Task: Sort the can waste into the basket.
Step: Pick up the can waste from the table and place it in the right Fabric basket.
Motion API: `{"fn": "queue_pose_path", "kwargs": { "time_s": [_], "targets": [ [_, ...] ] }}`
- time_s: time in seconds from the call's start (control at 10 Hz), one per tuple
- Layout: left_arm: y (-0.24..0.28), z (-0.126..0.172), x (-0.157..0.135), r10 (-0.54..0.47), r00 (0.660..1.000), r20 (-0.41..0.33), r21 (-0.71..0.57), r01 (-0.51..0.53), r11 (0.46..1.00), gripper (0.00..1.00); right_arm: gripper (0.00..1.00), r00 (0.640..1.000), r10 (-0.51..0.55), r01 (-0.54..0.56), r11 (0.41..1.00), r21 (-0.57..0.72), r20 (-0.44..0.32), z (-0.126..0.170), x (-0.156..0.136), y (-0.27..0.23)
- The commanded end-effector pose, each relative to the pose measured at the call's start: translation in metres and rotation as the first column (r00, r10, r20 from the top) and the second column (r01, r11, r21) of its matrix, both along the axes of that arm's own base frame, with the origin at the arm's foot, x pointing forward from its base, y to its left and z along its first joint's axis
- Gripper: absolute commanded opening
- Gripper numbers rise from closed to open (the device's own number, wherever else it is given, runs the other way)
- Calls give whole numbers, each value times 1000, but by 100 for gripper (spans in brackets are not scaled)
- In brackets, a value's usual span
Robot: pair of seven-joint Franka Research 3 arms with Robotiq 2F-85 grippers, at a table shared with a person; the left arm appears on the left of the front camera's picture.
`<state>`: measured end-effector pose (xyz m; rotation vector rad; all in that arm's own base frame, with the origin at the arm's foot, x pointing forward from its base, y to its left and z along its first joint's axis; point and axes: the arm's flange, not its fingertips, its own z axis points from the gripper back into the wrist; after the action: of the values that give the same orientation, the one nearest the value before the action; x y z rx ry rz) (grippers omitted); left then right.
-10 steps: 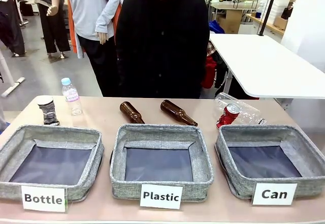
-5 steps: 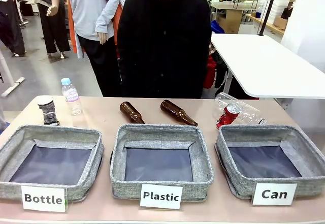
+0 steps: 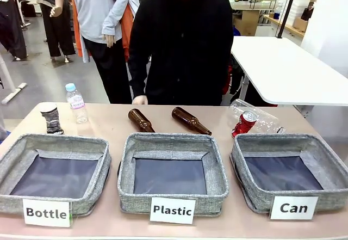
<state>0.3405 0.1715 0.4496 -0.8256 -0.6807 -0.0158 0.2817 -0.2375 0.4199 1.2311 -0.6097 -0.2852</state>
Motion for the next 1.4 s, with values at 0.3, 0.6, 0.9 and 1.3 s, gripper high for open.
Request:
{"fn": "queue_pose_path", "kwargs": {
  "time_s": [0.3,0.6,0.9,1.3],
  "targets": [
    [-51,-23,49,-498,807,316,489,311,815,100,100,999,-5,4,1000,6,41,1,4,-3],
    [-61,-8,51,-471,863,182,437,359,825,100,100,999,-5,4,1000,6,41,1,4,-3],
    [-61,-14,52,-485,847,220,468,344,814,100,100,999,-5,4,1000,6,41,1,4,-3],
    [-27,-16,112,-542,770,337,408,400,821,100,100,999,-5,4,1000,6,41,1,4,-3]
  ]
}}
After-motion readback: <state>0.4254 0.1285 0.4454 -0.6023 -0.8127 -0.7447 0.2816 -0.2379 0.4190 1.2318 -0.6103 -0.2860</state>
